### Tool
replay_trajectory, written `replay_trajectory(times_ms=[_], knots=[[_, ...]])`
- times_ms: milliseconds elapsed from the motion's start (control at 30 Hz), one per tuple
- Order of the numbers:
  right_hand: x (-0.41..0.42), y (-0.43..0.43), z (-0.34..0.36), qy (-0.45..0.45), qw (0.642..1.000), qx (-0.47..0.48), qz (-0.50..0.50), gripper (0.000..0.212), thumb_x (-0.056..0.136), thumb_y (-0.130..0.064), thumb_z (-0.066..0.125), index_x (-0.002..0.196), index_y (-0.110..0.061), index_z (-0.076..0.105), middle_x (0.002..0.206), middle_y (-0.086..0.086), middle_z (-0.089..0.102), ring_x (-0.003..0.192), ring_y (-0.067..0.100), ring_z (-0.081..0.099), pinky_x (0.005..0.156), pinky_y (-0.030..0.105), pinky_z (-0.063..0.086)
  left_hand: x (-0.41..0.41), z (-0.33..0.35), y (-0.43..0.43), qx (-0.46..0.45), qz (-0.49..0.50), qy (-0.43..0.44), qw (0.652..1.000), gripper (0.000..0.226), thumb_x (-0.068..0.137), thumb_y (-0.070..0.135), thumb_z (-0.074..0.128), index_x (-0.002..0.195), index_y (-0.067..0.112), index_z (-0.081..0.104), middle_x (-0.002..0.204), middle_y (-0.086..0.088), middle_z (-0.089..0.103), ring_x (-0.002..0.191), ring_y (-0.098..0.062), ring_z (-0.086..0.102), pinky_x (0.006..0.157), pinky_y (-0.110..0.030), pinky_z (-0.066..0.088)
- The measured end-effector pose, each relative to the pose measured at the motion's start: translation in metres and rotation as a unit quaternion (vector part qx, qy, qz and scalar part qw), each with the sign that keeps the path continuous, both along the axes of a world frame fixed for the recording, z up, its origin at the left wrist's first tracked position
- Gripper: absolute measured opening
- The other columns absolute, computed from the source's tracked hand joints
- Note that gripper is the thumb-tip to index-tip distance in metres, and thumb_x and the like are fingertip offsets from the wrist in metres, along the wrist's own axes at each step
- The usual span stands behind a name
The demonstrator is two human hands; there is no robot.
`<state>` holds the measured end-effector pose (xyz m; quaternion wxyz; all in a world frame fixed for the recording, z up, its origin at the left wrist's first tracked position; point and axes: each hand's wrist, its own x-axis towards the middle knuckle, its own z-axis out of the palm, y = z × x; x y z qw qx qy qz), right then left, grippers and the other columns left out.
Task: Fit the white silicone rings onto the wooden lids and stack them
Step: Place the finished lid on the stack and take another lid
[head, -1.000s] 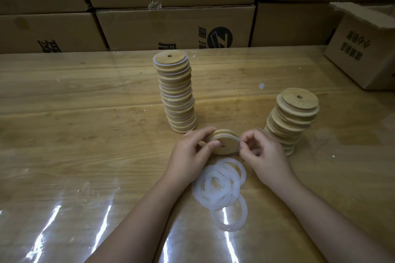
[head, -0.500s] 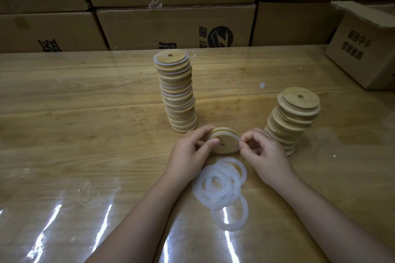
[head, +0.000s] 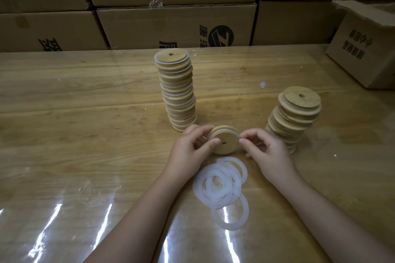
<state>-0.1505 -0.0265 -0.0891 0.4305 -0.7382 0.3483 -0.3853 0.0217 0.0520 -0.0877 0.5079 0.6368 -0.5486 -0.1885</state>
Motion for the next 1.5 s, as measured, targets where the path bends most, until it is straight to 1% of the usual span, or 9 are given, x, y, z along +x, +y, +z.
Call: replay_trajectory(times_ms=[100, 233, 333, 500, 667, 900, 1067, 1367, 1500], knots=[[0.0016, 0.0000, -0.0009, 0.006, 1.000, 0.023, -0.001, 0.021, 0.084, -0.008, 0.064, 0.080, -0.028, 0.063, 0.073, -0.006, 0.064, 0.069, 0.012, 0.059, 0.070, 0.041, 0.054, 0.0006, -0.0007, -0.0004, -0.003, 0.000, -0.001, 1.000, 0.029, 0.082, 0.016, 0.071, 0.098, 0.038, 0.061, 0.086, 0.008, 0.056, 0.074, 0.006, 0.052, 0.071, -0.007, 0.039], [0.0033, -0.0003, -0.0010, 0.018, 0.999, 0.032, 0.000, 0.018, 0.086, -0.009, 0.063, 0.079, -0.025, 0.063, 0.070, -0.006, 0.062, 0.069, 0.013, 0.057, 0.070, 0.039, 0.051, 0.0006, -0.0018, -0.0012, -0.001, 0.008, 0.006, 1.000, 0.024, 0.082, 0.013, 0.071, 0.099, 0.028, 0.063, 0.082, 0.009, 0.053, 0.074, 0.007, 0.052, 0.071, -0.005, 0.038], [0.0029, -0.0008, -0.0010, 0.036, 0.999, 0.020, 0.002, 0.015, 0.086, -0.010, 0.062, 0.080, -0.023, 0.062, 0.072, -0.007, 0.061, 0.068, 0.011, 0.056, 0.067, 0.032, 0.049, 0.0003, -0.0010, -0.0007, -0.003, 0.008, 0.003, 1.000, 0.025, 0.082, 0.013, 0.071, 0.096, 0.032, 0.063, 0.082, 0.009, 0.054, 0.075, 0.009, 0.053, 0.071, -0.004, 0.038], [0.0031, -0.0026, -0.0030, 0.068, 0.997, -0.035, -0.001, 0.010, 0.086, -0.007, 0.063, 0.081, -0.016, 0.062, 0.078, -0.009, 0.057, 0.068, 0.005, 0.053, 0.060, 0.010, 0.040, 0.0004, 0.0002, -0.0013, -0.009, 0.021, 0.003, 1.000, 0.034, 0.081, 0.013, 0.072, 0.092, 0.042, 0.059, 0.082, 0.010, 0.056, 0.075, 0.011, 0.053, 0.070, -0.003, 0.037], [0.0032, -0.0032, -0.0055, 0.089, 0.993, -0.077, 0.003, 0.012, 0.083, -0.005, 0.065, 0.077, -0.015, 0.062, 0.082, -0.009, 0.054, 0.073, 0.001, 0.052, 0.061, 0.007, 0.038, 0.0023, -0.0018, -0.0024, 0.010, 0.031, 0.021, 0.999, 0.023, 0.082, 0.015, 0.071, 0.096, 0.032, 0.064, 0.087, 0.008, 0.059, 0.075, 0.008, 0.054, 0.070, -0.005, 0.038], [0.0034, -0.0040, -0.0072, 0.146, 0.985, -0.092, 0.015, 0.015, 0.083, -0.010, 0.067, 0.073, -0.018, 0.057, 0.080, -0.005, 0.053, 0.063, 0.007, 0.048, 0.061, 0.015, 0.036, 0.0028, -0.0005, -0.0013, 0.029, 0.019, 0.045, 0.998, 0.018, 0.083, 0.013, 0.070, 0.098, 0.021, 0.067, 0.094, -0.004, 0.063, 0.073, 0.008, 0.055, 0.070, -0.005, 0.040], [0.0028, -0.0021, -0.0062, 0.173, 0.981, -0.090, 0.015, 0.010, 0.084, -0.017, 0.066, 0.075, -0.017, 0.061, 0.079, -0.008, 0.054, 0.064, 0.005, 0.049, 0.061, 0.017, 0.039, 0.0008, -0.0006, -0.0015, 0.035, 0.007, 0.088, 0.995, 0.043, 0.082, 0.003, 0.069, 0.118, 0.023, 0.055, 0.092, -0.001, 0.063, 0.074, 0.003, 0.057, 0.069, -0.009, 0.044], [0.0026, -0.0013, -0.0054, 0.162, 0.984, -0.077, 0.003, 0.006, 0.083, -0.016, 0.065, 0.088, -0.019, 0.064, 0.082, -0.012, 0.053, 0.072, 0.002, 0.052, 0.062, 0.012, 0.040, 0.0018, -0.0068, -0.0036, 0.052, 0.055, -0.007, 0.997, 0.036, 0.081, 0.016, 0.071, 0.117, 0.017, 0.062, 0.112, 0.003, 0.056, 0.077, 0.004, 0.058, 0.068, -0.007, 0.043], [0.0028, -0.0017, -0.0061, 0.173, 0.981, -0.085, 0.008, 0.014, 0.085, -0.018, 0.064, 0.099, -0.021, 0.064, 0.089, -0.011, 0.054, 0.072, 0.004, 0.053, 0.066, 0.019, 0.044, -0.0002, -0.0089, -0.0045, 0.048, 0.066, -0.044, 0.996, 0.041, 0.081, 0.018, 0.072, 0.120, 0.016, 0.060, 0.110, 0.006, 0.049, 0.081, 0.001, 0.060, 0.071, -0.013, 0.048]])
